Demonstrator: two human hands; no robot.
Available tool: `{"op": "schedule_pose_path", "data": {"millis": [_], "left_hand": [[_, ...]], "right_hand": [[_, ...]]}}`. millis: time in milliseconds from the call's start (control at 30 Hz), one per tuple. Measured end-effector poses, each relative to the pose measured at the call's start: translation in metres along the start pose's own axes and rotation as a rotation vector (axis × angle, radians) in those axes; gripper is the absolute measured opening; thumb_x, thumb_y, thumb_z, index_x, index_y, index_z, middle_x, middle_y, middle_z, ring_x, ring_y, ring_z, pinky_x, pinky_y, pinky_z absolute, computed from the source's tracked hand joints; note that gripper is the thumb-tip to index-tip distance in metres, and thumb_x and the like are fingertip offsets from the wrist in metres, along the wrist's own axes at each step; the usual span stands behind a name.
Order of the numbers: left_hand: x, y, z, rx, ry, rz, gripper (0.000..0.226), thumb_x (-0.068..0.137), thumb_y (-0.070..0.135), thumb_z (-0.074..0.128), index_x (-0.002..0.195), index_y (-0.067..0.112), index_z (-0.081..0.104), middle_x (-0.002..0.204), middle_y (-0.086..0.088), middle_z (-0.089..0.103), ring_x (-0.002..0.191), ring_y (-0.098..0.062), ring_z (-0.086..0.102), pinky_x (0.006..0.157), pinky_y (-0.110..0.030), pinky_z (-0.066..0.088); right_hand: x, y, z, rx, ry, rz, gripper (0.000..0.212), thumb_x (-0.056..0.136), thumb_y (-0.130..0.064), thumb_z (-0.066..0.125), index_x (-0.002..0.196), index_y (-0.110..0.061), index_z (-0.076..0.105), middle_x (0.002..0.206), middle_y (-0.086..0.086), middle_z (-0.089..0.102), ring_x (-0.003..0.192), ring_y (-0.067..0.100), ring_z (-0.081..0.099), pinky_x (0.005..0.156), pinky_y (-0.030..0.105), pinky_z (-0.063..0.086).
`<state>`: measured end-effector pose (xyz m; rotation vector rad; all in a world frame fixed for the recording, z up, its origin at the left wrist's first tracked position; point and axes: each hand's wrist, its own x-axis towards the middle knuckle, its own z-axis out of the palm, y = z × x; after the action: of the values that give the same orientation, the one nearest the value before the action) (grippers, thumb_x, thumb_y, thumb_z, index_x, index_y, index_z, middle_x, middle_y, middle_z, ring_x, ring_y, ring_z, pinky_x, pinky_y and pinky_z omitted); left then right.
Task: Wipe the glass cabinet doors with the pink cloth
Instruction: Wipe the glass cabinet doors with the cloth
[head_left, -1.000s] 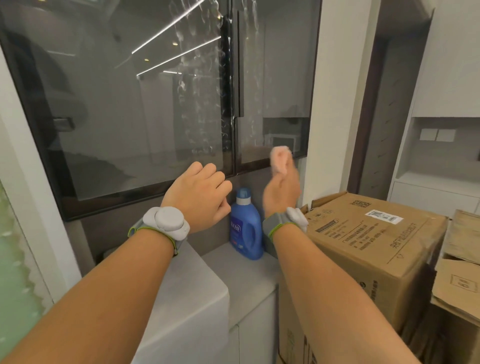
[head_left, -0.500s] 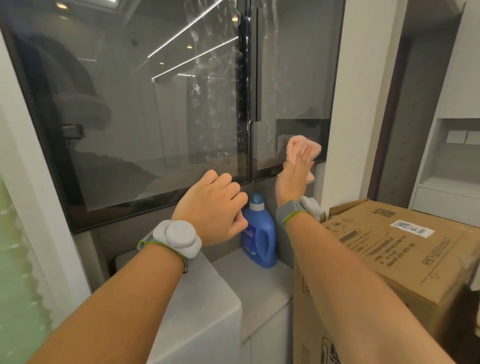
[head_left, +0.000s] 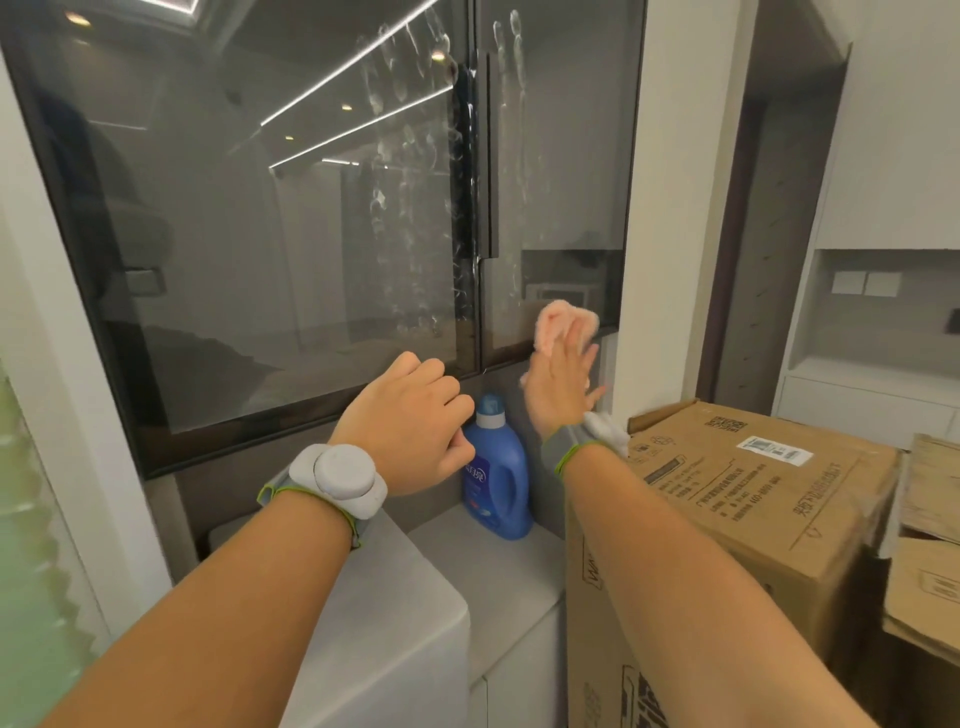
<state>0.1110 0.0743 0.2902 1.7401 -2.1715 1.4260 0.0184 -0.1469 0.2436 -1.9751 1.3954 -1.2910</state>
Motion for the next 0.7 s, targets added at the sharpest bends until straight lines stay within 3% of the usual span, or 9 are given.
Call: {"op": "schedule_pose_path", "data": {"millis": [167,233,400,467,533,600,633,667,700], "left_hand": [[-0.002,-0.001,0.001,-0.012,0.024,0.008,0.023,0.079,0.029,0.050,0.062,0.016,0.059,0.059,-0.002,0.054,0.061,-0.027,0.050,0.066,-0.038,0.047],[-0.001,-0.001,0.001,-0.012,0.034,0.017,0.023,0.079,0.029,0.051,0.061,0.017,0.058,0.058,-0.002,0.053,0.061,-0.027,0.050,0.067,-0.037,0.046],[0.000,0.001,-0.004,0.001,-0.031,0.014,0.026,0.079,0.031,0.050,0.060,0.016,0.060,0.057,-0.002,0.055,0.060,-0.026,0.051,0.067,-0.038,0.049],[-0.002,0.001,-0.007,-0.013,-0.058,-0.005,0.027,0.079,0.031,0.049,0.061,0.015,0.060,0.057,-0.003,0.055,0.060,-0.027,0.051,0.067,-0.038,0.049],[-0.004,0.001,-0.012,-0.031,-0.071,-0.008,0.026,0.080,0.032,0.049,0.064,0.014,0.061,0.061,-0.004,0.055,0.064,-0.029,0.053,0.070,-0.039,0.050],[-0.009,-0.002,-0.015,0.014,-0.062,0.020,0.025,0.080,0.031,0.049,0.067,0.015,0.063,0.065,-0.003,0.056,0.069,-0.029,0.054,0.074,-0.041,0.051],[-0.013,-0.006,-0.017,0.068,-0.041,0.037,0.024,0.080,0.031,0.050,0.068,0.015,0.064,0.067,-0.003,0.057,0.071,-0.029,0.055,0.074,-0.040,0.051],[-0.020,-0.011,-0.021,0.119,-0.010,0.041,0.022,0.080,0.030,0.051,0.070,0.016,0.064,0.070,-0.004,0.057,0.072,-0.029,0.055,0.075,-0.040,0.050],[-0.026,-0.016,-0.025,0.153,0.023,0.032,0.019,0.081,0.029,0.053,0.073,0.015,0.064,0.073,-0.005,0.057,0.074,-0.030,0.055,0.075,-0.040,0.048]], "right_hand": [[0.009,-0.021,-0.005,0.276,0.018,-0.210,0.064,0.103,-0.001,0.027,0.162,-0.007,0.005,0.168,0.024,0.002,0.158,0.032,0.001,0.131,0.047,0.000],[-0.010,-0.023,0.000,0.272,0.029,-0.259,0.065,0.102,0.001,0.025,0.162,-0.006,0.003,0.170,0.023,-0.005,0.156,0.022,-0.008,0.130,0.035,-0.010],[-0.050,0.003,0.008,0.131,-0.018,-0.703,0.069,0.108,-0.021,0.019,0.155,-0.032,-0.030,0.160,-0.012,-0.044,0.156,0.022,-0.028,0.131,0.038,-0.007],[-0.050,0.009,0.001,0.108,-0.056,-0.768,0.069,0.106,-0.027,0.016,0.151,-0.040,-0.034,0.157,-0.019,-0.046,0.157,0.021,-0.027,0.132,0.040,-0.006],[-0.048,0.003,-0.008,0.159,-0.052,-0.689,0.076,0.103,-0.021,0.017,0.144,-0.054,-0.038,0.154,-0.018,-0.047,0.156,0.020,-0.026,0.131,0.040,-0.009],[-0.047,-0.012,-0.010,0.282,-0.027,-0.484,0.071,0.100,-0.019,0.016,0.152,-0.058,-0.010,0.170,-0.008,-0.023,0.159,0.013,-0.015,0.131,0.039,-0.006],[-0.048,-0.022,-0.010,0.356,0.012,-0.417,0.058,0.096,-0.018,0.016,0.149,-0.041,0.019,0.171,0.000,0.005,0.158,0.004,0.001,0.131,0.037,0.006],[-0.052,-0.030,-0.010,0.414,0.057,-0.372,0.043,0.093,-0.017,0.017,0.131,-0.025,0.035,0.155,0.003,0.025,0.148,-0.006,0.015,0.126,0.033,0.021],[-0.057,-0.039,-0.012,0.436,0.079,-0.335,0.036,0.090,-0.015,0.018,0.119,-0.018,0.039,0.141,0.004,0.031,0.140,-0.009,0.020,0.122,0.023,0.023]]}}
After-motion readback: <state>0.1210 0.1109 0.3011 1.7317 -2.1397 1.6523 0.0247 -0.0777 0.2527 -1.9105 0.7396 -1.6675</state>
